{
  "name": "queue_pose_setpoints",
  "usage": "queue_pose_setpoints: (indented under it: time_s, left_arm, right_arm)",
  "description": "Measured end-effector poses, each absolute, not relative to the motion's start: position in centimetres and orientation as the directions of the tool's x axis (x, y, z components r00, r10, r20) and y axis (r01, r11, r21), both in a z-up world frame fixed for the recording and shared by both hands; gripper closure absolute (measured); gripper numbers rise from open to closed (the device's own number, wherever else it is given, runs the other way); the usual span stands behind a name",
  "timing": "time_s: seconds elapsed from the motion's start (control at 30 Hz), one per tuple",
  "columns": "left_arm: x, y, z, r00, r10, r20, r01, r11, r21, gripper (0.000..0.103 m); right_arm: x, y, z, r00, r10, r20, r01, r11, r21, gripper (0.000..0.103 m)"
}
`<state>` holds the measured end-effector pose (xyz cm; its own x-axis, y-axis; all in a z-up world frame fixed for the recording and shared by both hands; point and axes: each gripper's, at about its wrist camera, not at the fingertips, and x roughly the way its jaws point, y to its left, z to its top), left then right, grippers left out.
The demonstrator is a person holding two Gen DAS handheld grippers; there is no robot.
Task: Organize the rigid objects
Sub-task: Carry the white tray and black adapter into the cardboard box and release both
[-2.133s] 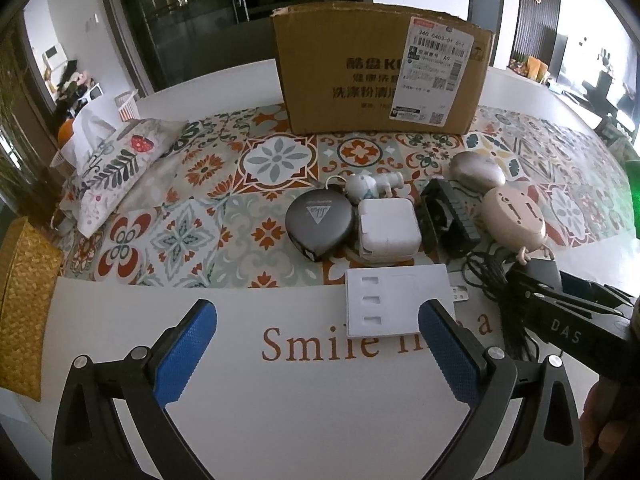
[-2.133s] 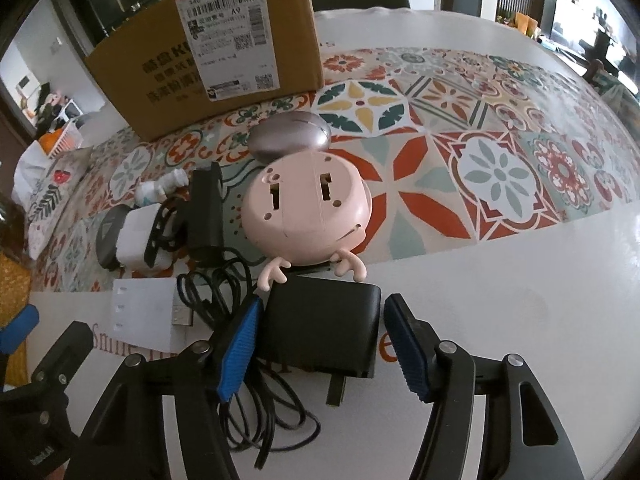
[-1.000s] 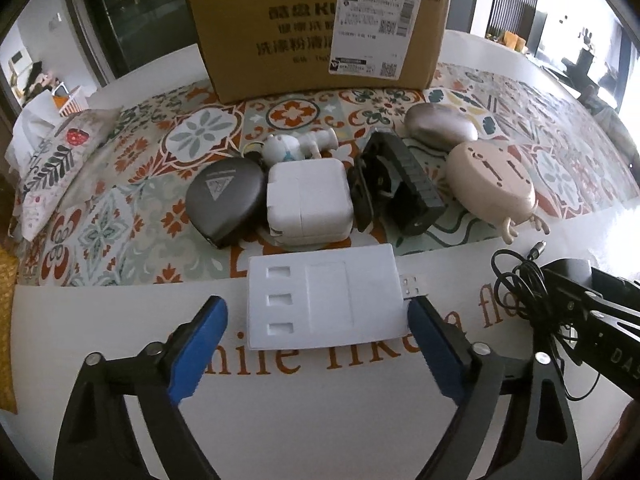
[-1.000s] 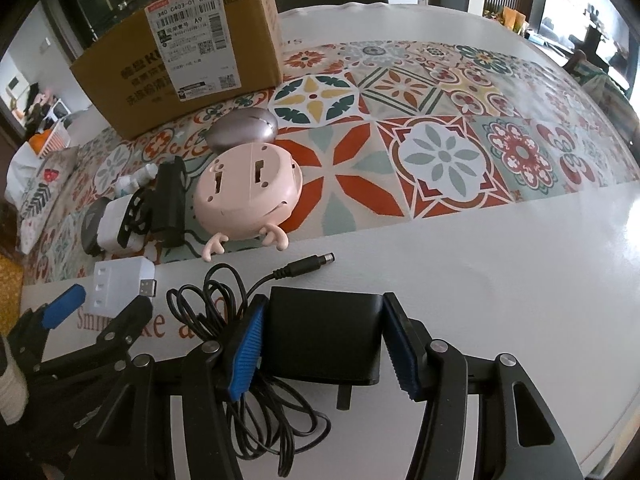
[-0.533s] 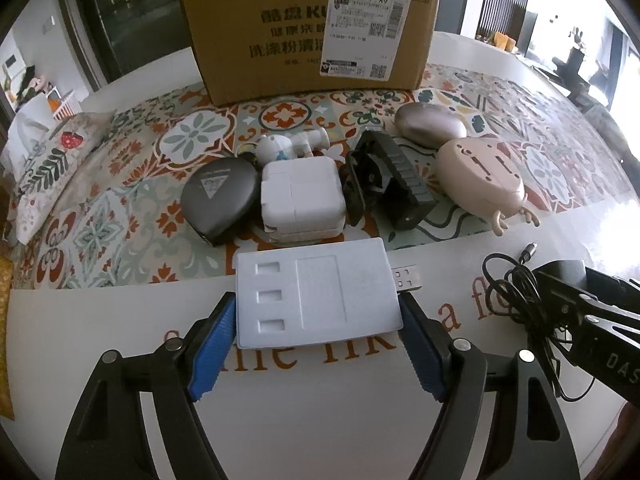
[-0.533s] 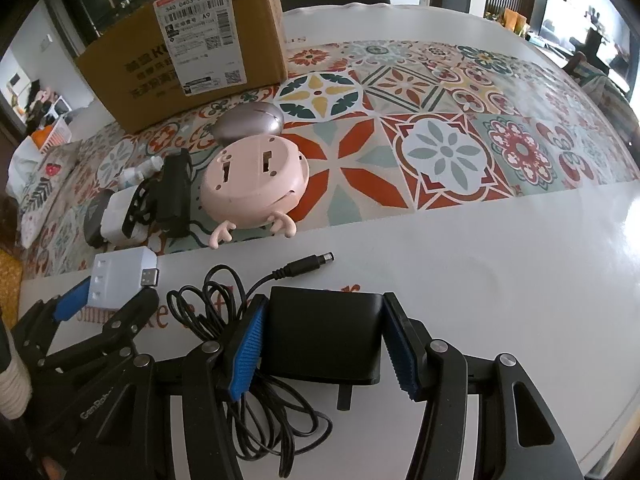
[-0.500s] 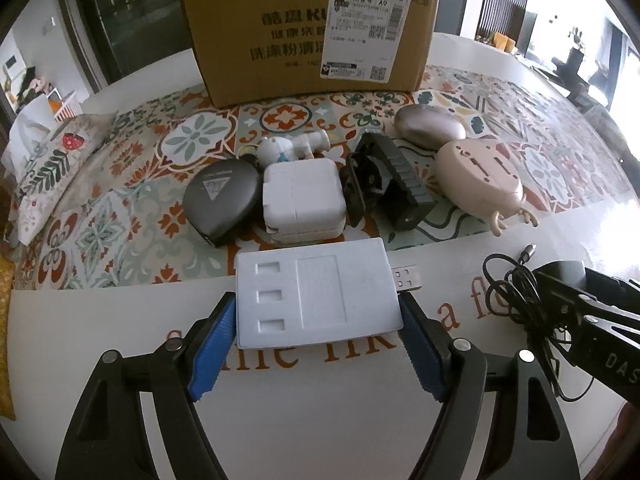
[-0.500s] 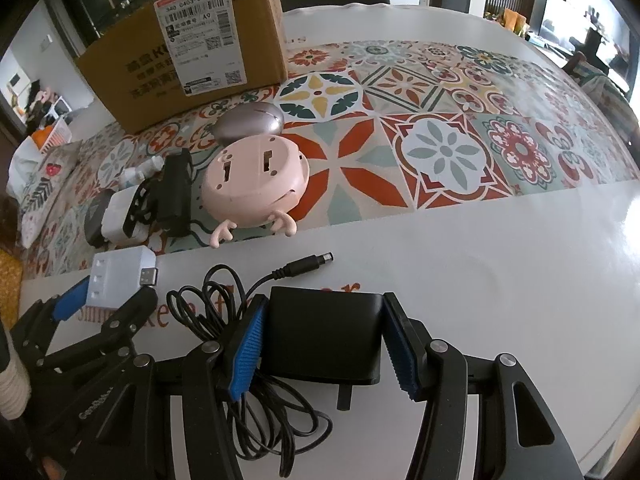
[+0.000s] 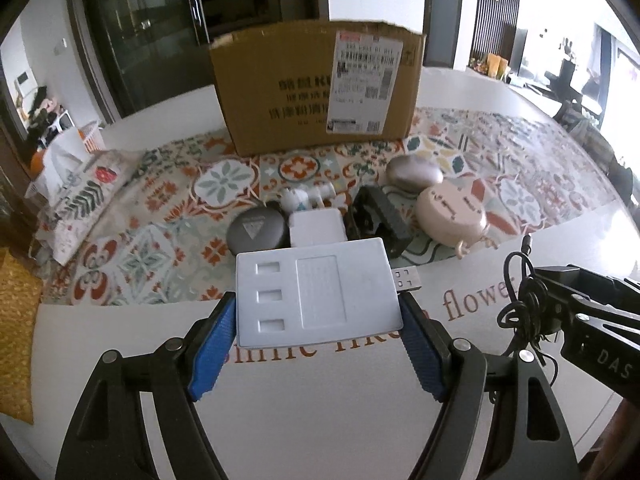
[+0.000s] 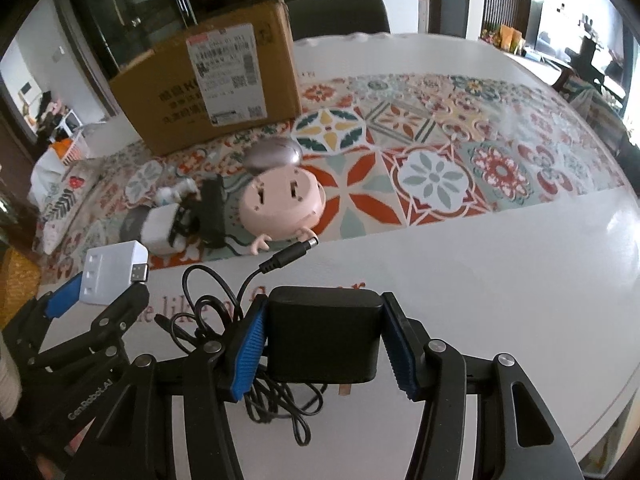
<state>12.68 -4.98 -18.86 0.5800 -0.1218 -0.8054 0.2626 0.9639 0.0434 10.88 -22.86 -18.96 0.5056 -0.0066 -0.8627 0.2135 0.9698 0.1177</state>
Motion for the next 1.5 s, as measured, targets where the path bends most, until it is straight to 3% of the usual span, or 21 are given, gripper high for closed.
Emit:
queue_pose_setpoints:
  time_s: [0.57,1.3,1.5]
  left_arm:
    - [13.7,-4.1,-10.5,0.692,-0.132,-0.71,0.226,0.973,0.039,0.025]
    - [23.7,-3.2,-1.0,0.805,-0.152,-0.574,0.227,0.972,0.061,0.025]
    - [26.7,-3.1,0.2,0.795,-0.181,-0.578,0.242,0.97,0.029,0.025]
  right_arm:
    - [11.9,-22.6,-11.3,0.657,0.005,-0.754,0.155,0.978,0.141,0.048]
    - [22.4,-21.2,-2.1,0.828,0.085,-0.554,0.01,0.986,0.166,0.048]
    - [25.4,-20.7,-0.1,0.85,0.09,-0.519,-0.011,0.988,0.153,0.048]
